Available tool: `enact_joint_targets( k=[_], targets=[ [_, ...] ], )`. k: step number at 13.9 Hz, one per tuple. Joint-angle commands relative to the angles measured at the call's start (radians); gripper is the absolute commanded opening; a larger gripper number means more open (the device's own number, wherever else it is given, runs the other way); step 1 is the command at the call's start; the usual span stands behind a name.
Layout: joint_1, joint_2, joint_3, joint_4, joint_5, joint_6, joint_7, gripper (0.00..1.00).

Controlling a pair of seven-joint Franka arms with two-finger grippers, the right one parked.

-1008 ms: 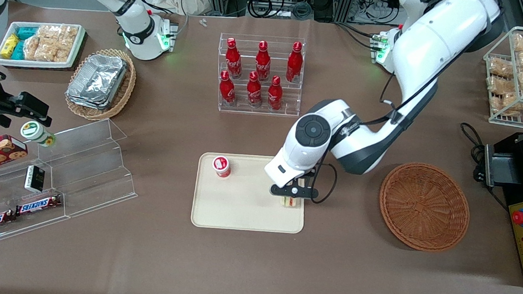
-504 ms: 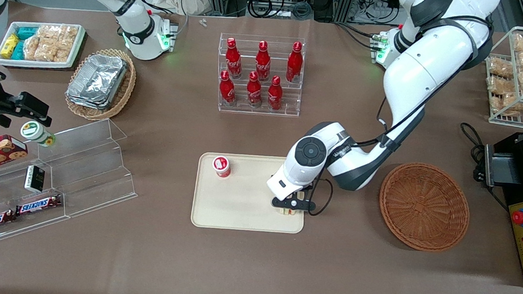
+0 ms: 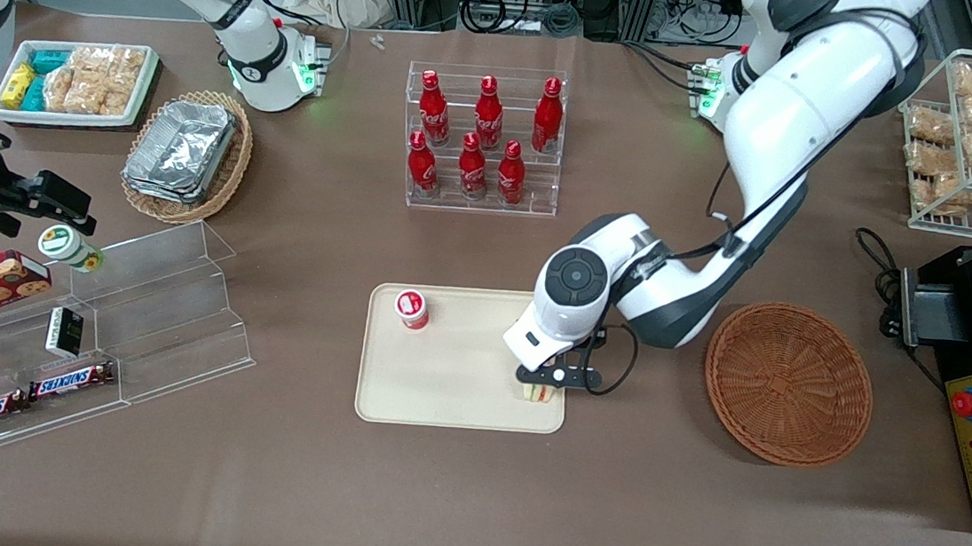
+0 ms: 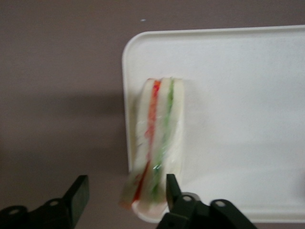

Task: Place sandwich from basket to tray
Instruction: 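Open the left gripper to release the sandwich on the tray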

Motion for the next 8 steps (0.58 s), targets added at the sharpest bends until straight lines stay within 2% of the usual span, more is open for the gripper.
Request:
enact_joint_targets(
  k=[1, 3, 8],
  targets=[
    [0.004, -0.111, 0.005, -0.015, -0.031, -0.119, 0.026, 1.00],
    [0.027, -0.168, 0.005, -0.014, -0.031, -0.177, 0.050, 1.00],
    [0.121, -0.301, 0.005, -0.015, -0.131, -0.303, 0.208, 0.99]
  ],
)
